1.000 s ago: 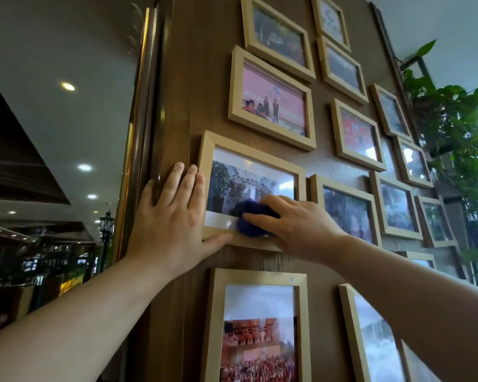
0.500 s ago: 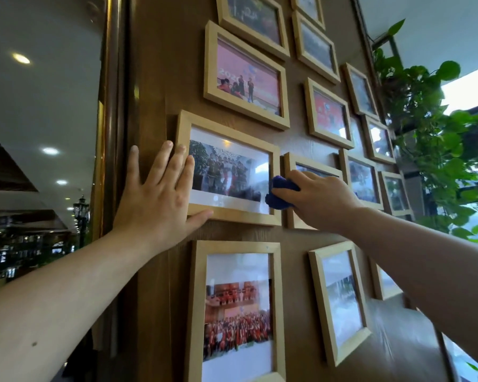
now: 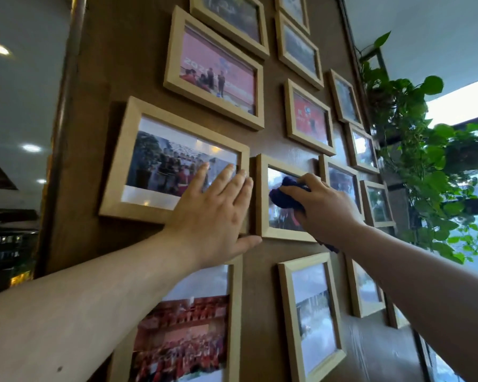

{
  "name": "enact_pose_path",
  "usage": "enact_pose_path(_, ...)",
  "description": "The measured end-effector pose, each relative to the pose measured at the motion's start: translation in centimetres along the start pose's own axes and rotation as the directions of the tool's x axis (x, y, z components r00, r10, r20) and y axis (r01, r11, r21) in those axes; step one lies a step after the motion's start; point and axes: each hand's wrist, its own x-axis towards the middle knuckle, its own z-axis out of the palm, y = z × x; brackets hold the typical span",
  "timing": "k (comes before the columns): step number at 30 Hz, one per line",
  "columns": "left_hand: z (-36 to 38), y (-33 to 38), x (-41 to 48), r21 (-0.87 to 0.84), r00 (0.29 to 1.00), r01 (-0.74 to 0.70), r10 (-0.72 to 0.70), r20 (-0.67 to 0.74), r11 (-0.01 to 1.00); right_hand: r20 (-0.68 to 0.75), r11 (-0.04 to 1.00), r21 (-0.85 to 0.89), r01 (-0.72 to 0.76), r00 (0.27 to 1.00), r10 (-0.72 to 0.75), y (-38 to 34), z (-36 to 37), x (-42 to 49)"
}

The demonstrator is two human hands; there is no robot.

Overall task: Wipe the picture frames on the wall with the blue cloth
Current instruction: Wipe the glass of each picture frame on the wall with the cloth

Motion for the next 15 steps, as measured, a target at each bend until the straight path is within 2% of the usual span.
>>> enact_pose_path(3, 1.8, 2.3, 3.0, 0.019, 0.999, -0.019, 0.019, 0.036, 1.0, -0.033, 0.998, 0.054, -0.012, 0.999, 0.014, 2.7, 2.6, 0.6)
enact_pose_path(6, 3.3, 4.0, 6.1, 0.072, 0.997, 0.016, -0.021, 0.078, 0.997, -0.116, 0.992, 0.125, -0.014, 0.993, 0.029, 4.8, 4.9, 1.5)
enact_pose_path(11, 5.4, 5.4, 8.3, 0.219, 0.982, 0.044, -0.083, 0.17, 0.975, -0.175, 0.989, 0.146, -0.006, 0.984, 0.032, 5.5, 7.4, 3.4)
enact_pose_path(15, 6.8, 5.8, 8.1, 0.283, 0.971, 0.07, -0.13, 0.201, 0.957, -0.168, 0.963, 0.268, 0.039, 0.986, 0.007, 4.4, 9.1, 4.8)
